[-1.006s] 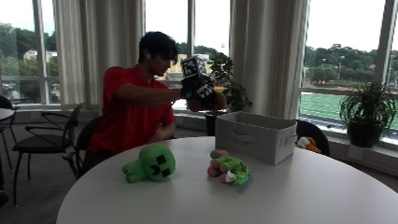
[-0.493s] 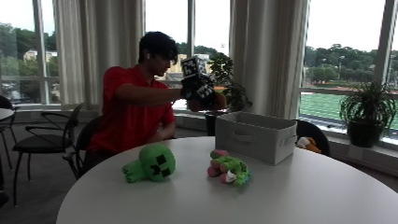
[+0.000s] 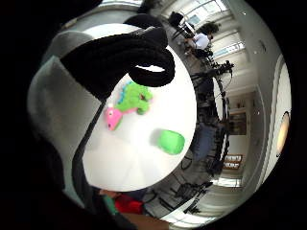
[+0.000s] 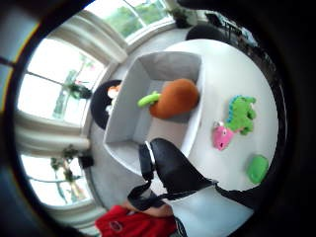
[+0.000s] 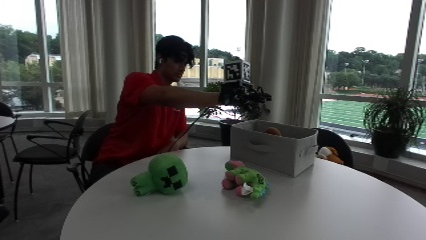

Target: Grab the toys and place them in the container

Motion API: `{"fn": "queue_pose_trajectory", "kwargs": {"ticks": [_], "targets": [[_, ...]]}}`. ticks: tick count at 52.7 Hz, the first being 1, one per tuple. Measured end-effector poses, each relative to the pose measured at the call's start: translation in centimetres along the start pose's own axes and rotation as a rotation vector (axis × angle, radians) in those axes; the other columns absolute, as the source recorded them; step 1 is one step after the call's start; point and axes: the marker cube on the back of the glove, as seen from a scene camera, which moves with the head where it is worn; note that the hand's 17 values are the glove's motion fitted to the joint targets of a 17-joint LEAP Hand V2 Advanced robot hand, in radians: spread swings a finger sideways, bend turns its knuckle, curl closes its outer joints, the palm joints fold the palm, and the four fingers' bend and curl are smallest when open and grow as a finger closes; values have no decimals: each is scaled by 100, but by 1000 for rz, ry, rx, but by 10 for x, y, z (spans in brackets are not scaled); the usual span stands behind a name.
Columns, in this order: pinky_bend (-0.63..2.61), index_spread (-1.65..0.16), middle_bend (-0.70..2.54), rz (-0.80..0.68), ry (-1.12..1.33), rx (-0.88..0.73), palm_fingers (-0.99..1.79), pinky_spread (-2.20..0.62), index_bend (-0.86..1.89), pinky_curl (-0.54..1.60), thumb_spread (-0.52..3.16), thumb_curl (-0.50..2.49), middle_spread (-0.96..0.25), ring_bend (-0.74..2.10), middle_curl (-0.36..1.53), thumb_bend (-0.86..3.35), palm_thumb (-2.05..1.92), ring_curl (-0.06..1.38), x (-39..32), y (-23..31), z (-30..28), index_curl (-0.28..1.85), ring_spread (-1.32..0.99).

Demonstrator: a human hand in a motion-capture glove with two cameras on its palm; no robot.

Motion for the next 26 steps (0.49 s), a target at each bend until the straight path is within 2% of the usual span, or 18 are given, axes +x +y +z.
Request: {"fn": "queue_pose_trajectory", "kwargs": {"ticks": [5,12,26], "targets": [[124,-35,25,51,8,-89,-16,6,14,40,109,37,-19,57,41,-6,-3,23,59,22,15,23,-16],[119,-35,20,166,60,-123,-18,9,12,38,105,34,-16,46,39,-6,-5,21,140,56,46,22,-11],[112,-36,17,340,76,-257,-16,12,10,35,97,30,-14,39,37,-7,-8,21,246,129,117,20,-9]]}}
